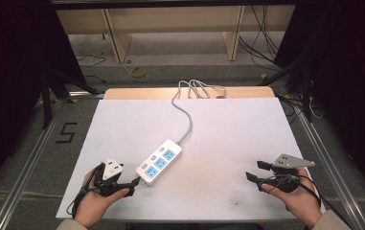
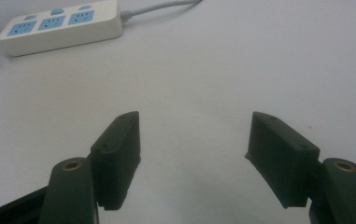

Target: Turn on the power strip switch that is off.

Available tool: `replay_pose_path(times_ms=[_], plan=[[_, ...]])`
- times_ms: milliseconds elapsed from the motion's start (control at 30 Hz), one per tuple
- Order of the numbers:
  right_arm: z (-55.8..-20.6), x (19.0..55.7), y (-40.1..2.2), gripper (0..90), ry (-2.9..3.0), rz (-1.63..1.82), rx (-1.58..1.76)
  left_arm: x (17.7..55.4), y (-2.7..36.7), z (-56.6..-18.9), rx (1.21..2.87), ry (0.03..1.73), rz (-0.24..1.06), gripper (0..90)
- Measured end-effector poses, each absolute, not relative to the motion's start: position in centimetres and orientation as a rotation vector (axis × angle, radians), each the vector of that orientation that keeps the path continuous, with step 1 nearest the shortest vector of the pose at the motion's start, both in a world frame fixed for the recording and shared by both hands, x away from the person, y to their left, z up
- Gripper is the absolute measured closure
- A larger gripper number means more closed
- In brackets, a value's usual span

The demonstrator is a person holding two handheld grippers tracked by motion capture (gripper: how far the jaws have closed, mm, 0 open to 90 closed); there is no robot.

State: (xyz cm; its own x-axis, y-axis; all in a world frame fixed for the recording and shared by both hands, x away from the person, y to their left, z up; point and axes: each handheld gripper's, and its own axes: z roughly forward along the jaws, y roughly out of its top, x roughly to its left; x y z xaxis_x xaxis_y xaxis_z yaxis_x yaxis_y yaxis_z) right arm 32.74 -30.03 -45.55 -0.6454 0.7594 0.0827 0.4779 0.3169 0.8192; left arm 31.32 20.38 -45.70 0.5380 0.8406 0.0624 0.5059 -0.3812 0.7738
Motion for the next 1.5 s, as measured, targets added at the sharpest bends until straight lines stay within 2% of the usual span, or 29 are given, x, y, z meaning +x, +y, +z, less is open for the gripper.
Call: replay_pose_path(times_ms=[200, 233, 267, 333, 367, 400, 433, 533, 1500], plan=[[-45.6, 32.8, -30.0, 34.9, 2.274, 1.239, 1.109, 31.4, 20.3, -45.5, 2.044, 1.076, 0.602, 32.3], [-45.5, 32.7, -29.9, 34.9, 2.274, 1.239, 1.112, 31.4, 20.4, -45.4, 2.040, 1.073, 0.618, 40.1], [-45.5, 32.7, -29.9, 34.9, 2.274, 1.239, 1.112, 31.5, 20.4, -45.2, 2.038, 1.072, 0.629, 40.1], [-45.5, 32.7, -29.9, 34.9, 2.276, 1.237, 1.108, 31.5, 20.2, -44.8, 2.041, 1.081, 0.631, 52.7], [-45.5, 32.8, -29.8, 34.9, 2.277, 1.237, 1.107, 31.6, 19.9, -44.4, 2.064, 1.089, 0.648, 67.8], [-45.6, 32.8, -29.8, 34.9, 2.278, 1.238, 1.106, 31.6, 19.9, -44.4, 2.064, 1.089, 0.648, 73.2], [-45.6, 32.8, -29.8, 34.9, 2.278, 1.238, 1.106, 31.6, 19.8, -44.2, 2.067, 1.093, 0.659, 73.2], [-45.6, 32.9, -29.7, 35.1, 2.279, 1.237, 1.105, 31.7, 19.6, -43.7, 2.052, 1.113, 0.667, 89.6], [-45.7, 32.8, -29.4, 35.0, 2.293, 1.236, 1.099, 35.1, 16.8, -43.4, 2.105, 1.167, 0.568, 89.8]])
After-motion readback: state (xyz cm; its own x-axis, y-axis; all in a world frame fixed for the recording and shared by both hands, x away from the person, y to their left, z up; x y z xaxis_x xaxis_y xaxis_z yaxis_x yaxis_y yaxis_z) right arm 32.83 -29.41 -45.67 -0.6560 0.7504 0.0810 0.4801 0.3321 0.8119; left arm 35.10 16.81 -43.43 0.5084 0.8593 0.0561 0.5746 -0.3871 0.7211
